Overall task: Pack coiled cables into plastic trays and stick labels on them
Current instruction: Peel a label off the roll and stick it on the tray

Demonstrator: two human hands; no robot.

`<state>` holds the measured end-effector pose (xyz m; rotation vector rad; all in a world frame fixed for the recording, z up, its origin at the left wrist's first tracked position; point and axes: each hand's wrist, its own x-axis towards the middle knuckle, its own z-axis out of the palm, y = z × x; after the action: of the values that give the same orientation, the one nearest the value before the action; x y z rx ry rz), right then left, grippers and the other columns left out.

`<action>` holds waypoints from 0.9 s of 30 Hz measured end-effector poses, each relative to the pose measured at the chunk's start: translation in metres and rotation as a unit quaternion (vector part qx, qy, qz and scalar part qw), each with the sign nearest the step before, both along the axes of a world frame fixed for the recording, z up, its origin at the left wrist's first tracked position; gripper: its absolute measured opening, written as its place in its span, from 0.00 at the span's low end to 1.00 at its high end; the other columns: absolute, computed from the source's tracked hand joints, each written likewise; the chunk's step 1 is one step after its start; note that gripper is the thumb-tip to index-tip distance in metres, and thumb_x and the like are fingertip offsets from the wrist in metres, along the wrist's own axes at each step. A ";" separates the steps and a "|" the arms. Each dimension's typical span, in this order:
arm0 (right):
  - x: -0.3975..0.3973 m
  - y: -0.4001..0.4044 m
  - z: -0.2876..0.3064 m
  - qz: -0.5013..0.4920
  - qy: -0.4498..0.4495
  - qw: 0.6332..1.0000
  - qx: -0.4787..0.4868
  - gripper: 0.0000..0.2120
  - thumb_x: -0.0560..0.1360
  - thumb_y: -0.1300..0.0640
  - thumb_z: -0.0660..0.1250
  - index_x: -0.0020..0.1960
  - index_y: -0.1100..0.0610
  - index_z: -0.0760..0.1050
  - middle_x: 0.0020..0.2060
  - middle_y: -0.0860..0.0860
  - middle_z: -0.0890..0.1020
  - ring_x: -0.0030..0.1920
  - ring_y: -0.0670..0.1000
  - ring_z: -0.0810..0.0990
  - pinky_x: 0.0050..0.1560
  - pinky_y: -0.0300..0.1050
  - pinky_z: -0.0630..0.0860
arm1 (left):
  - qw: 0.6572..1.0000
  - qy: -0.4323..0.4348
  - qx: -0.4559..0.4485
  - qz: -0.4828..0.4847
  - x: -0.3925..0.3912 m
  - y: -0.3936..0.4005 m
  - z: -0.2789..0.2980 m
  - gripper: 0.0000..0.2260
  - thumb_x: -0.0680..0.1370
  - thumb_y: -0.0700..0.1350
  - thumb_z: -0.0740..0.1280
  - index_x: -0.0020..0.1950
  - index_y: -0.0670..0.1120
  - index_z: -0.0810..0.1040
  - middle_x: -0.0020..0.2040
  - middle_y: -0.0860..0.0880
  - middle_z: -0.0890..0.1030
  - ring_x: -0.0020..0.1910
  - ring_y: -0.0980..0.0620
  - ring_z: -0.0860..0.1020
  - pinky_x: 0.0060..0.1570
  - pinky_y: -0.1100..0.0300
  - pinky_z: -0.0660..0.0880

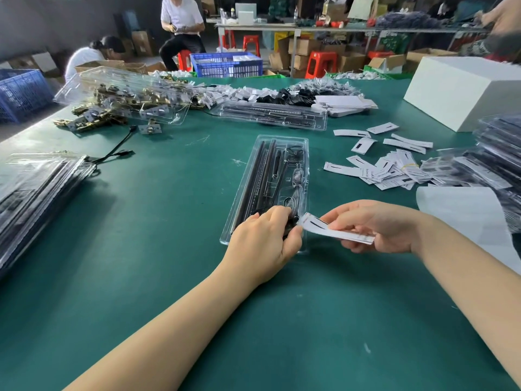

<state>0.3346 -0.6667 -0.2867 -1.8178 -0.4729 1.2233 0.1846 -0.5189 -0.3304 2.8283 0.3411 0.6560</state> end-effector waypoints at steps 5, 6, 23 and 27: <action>-0.006 0.016 -0.005 -0.056 -0.006 0.998 0.037 0.07 0.76 0.65 0.66 0.52 0.59 0.80 0.27 0.48 0.78 0.26 0.45 0.75 0.27 0.36 0.69 | 1.000 -0.001 0.002 0.004 0.001 0.000 -0.001 0.30 0.73 0.61 0.40 0.57 0.45 0.74 0.48 0.52 0.80 0.47 0.46 0.77 0.42 0.61 0.60; -0.007 0.019 -0.006 -0.063 -0.013 0.997 0.040 0.07 0.76 0.65 0.66 0.50 0.58 0.81 0.28 0.48 0.78 0.26 0.45 0.75 0.29 0.36 0.69 | 1.000 -0.002 0.002 0.003 0.001 0.000 -0.001 0.31 0.73 0.61 0.40 0.57 0.46 0.74 0.48 0.52 0.80 0.48 0.46 0.77 0.43 0.61 0.60; 0.000 0.027 -0.015 -0.208 0.030 0.975 0.066 0.05 0.77 0.65 0.67 0.50 0.58 0.79 0.30 0.51 0.83 0.26 0.44 0.80 0.25 0.35 0.75 | 1.000 0.014 -0.011 0.001 0.000 -0.002 -0.001 0.30 0.74 0.60 0.43 0.58 0.44 0.75 0.54 0.51 0.81 0.50 0.45 0.78 0.51 0.58 0.66; -0.001 0.032 -0.015 -0.248 0.034 0.966 0.067 0.04 0.77 0.62 0.68 0.45 0.54 0.79 0.26 0.48 0.81 0.23 0.42 0.77 0.23 0.32 0.71 | 1.000 0.013 -0.005 0.002 0.000 -0.002 -0.001 0.30 0.74 0.60 0.43 0.57 0.43 0.75 0.53 0.50 0.81 0.49 0.44 0.78 0.48 0.59 0.64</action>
<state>0.3332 -0.6344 -0.3017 -1.6399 -0.0470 0.8806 0.1843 -0.5208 -0.3313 2.8296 0.3549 0.6161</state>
